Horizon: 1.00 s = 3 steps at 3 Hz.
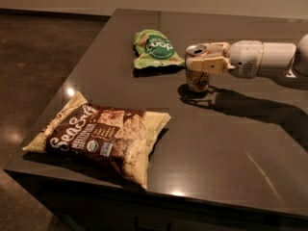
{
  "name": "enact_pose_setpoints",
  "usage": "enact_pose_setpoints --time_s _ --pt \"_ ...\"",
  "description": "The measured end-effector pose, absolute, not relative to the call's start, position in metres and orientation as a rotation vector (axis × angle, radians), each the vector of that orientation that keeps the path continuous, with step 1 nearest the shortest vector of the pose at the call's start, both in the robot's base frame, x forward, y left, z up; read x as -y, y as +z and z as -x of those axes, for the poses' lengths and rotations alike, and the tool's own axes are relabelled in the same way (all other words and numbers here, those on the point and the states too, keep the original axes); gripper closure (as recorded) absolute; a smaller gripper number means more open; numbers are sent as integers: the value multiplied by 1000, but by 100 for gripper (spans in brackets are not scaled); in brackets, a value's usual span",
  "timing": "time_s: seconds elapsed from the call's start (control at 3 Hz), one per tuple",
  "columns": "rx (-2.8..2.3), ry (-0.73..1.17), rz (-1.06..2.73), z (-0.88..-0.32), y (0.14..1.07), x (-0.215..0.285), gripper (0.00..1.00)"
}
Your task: Place orange can upright
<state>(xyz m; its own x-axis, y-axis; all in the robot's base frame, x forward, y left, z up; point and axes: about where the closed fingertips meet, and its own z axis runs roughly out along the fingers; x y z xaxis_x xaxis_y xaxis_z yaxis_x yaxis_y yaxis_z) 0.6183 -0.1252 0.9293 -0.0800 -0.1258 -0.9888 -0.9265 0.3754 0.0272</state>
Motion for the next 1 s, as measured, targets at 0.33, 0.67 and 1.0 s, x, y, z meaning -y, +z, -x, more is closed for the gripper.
enact_pose_setpoints --time_s 0.33,0.67,1.0 --pt "-1491 922 971 -618 923 130 9" --pt "-1491 922 967 -618 921 132 0" --pt "-1491 922 967 -618 921 132 0"
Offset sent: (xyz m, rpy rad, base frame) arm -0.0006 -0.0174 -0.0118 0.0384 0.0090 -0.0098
